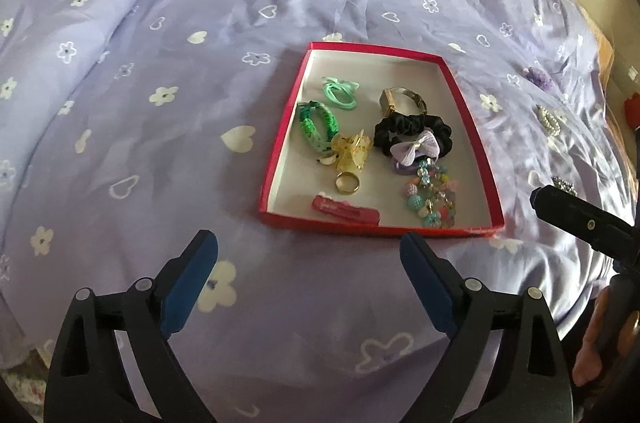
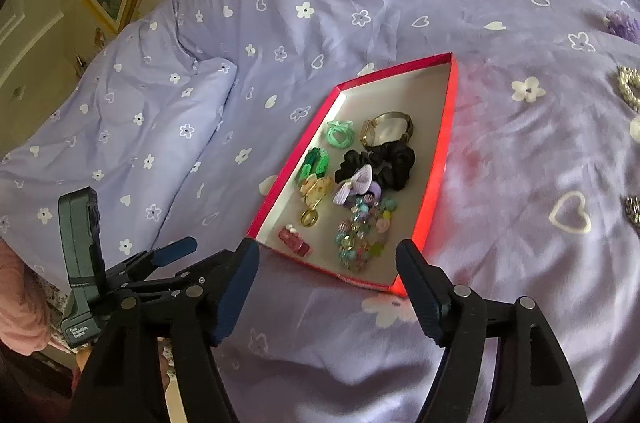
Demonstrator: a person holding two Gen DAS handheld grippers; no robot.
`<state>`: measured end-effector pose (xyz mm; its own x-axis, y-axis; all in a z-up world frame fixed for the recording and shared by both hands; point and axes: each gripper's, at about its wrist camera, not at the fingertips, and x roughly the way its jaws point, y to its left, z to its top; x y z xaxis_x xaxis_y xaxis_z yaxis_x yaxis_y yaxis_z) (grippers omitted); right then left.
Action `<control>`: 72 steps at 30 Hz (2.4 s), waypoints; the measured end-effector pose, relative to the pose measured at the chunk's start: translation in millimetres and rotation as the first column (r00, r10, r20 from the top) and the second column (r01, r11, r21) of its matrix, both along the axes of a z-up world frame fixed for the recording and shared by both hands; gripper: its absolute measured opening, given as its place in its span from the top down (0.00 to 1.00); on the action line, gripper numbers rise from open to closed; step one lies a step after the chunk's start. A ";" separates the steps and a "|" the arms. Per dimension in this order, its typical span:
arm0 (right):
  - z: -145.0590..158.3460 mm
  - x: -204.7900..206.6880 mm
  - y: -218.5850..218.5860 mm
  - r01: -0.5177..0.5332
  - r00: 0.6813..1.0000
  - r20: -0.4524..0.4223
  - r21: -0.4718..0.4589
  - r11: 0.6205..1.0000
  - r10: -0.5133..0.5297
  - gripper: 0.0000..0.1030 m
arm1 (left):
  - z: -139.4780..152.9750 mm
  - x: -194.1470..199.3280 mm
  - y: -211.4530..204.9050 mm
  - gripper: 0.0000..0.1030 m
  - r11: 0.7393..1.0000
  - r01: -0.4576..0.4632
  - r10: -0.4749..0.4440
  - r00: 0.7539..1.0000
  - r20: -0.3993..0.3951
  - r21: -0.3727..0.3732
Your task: Organize jewelry
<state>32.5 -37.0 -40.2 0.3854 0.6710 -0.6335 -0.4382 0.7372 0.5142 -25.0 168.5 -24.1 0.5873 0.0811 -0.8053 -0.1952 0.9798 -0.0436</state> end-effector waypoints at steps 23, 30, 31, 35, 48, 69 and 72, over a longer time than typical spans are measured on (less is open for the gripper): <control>26.7 -45.9 -4.2 0.030 0.956 0.292 -0.147 0.989 0.015 0.12 | 19.6 -32.4 -21.7 0.03 0.989 -0.054 0.038 0.993 0.114 0.139; 62.1 -47.7 -2.1 0.061 0.913 0.407 -0.192 0.979 0.023 0.01 | 36.0 -28.4 -28.1 0.00 0.981 -0.047 0.013 0.984 0.178 0.187; 61.8 -48.2 -2.5 0.068 0.911 0.413 -0.196 0.978 0.019 0.01 | 34.4 -28.0 -27.9 0.00 0.982 -0.046 0.013 0.984 0.177 0.184; 41.0 -44.1 -1.9 0.102 0.927 0.376 -0.223 0.970 -0.011 0.01 | 19.7 -23.9 -24.0 0.00 0.987 -0.054 0.029 0.987 0.157 0.153; -5.0 -46.4 -2.8 0.135 0.951 0.306 -0.251 0.958 -0.054 0.01 | -8.6 -29.7 -25.0 0.00 0.990 -0.067 0.048 0.987 0.150 0.126; -9.6 -50.6 -9.1 0.147 0.946 0.317 -0.233 0.961 -0.067 0.01 | -3.6 -38.0 -37.1 0.00 0.987 -0.058 0.029 0.982 0.186 0.152; -9.6 -50.7 -8.8 0.144 0.947 0.315 -0.234 0.961 -0.065 0.01 | -3.4 -38.2 -37.2 0.00 0.987 -0.059 0.030 0.982 0.185 0.152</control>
